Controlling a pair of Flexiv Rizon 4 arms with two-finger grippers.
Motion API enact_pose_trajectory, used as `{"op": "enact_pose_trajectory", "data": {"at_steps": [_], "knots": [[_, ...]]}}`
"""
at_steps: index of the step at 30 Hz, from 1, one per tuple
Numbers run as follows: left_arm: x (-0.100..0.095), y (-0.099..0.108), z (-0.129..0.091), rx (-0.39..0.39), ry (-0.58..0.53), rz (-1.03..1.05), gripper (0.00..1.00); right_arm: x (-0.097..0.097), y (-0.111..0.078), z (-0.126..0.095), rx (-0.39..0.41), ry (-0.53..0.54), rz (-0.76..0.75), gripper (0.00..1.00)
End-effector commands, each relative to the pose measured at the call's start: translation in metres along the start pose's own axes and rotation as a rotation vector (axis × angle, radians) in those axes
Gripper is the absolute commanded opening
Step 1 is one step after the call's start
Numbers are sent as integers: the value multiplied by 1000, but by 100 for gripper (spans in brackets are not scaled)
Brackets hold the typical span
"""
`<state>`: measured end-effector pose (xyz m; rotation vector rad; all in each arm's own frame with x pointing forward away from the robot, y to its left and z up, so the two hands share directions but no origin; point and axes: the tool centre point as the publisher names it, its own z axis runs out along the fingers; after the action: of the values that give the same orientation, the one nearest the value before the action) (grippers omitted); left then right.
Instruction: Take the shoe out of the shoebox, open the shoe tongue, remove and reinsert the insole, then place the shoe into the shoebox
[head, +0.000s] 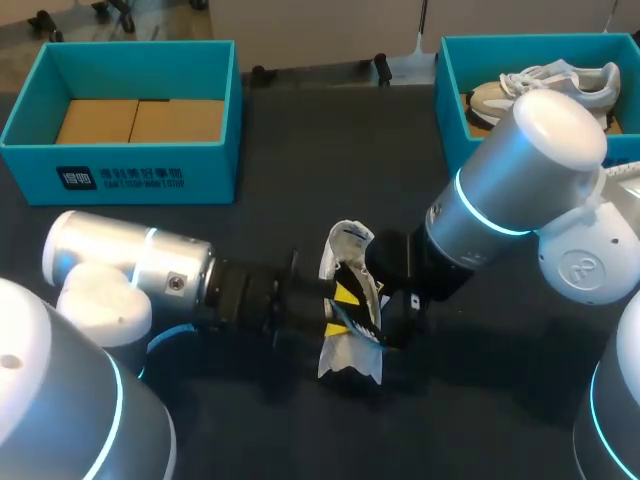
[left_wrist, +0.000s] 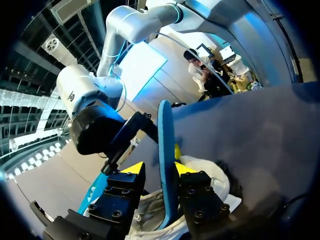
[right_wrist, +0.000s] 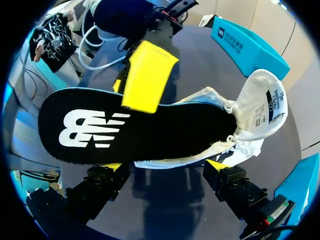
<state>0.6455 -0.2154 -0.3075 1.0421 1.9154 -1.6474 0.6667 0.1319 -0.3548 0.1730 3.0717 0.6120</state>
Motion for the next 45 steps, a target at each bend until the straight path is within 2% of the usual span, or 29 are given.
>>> {"op": "enact_pose_trajectory", "data": {"at_steps": [1,5,7,9,16,18,26,30,36,38,41,45], "knots": [[-4,-1,8,-23,56,5,36,1,1,1,3,-4,1,100],[-3,3,15,-33,76,1,32,1,1,1,3,-4,1,100],[-2,5,17,-35,80,-2,25,1,1,1,3,-4,1,100],[0,8,18,-37,88,-5,0,1,1,1,3,-4,1,100],[9,20,14,-61,95,16,0,1,1,1,3,-4,1,100],[13,25,12,-56,77,3,0,1,1,1,3,-4,1,100],[15,48,4,-131,-19,-23,0,1,1,1,3,-4,1,100],[17,50,3,-129,-31,-35,0,1,1,1,3,-4,1,100],[14,41,5,-88,-43,-46,0,1,1,1,3,-4,1,100],[13,37,6,-71,-43,-49,13,1,1,1,3,-4,1,100],[11,32,8,-60,-39,-46,26,1,1,1,3,-4,1,100],[7,27,11,-49,-37,-40,29,1,1,1,3,-4,1,100]]}}
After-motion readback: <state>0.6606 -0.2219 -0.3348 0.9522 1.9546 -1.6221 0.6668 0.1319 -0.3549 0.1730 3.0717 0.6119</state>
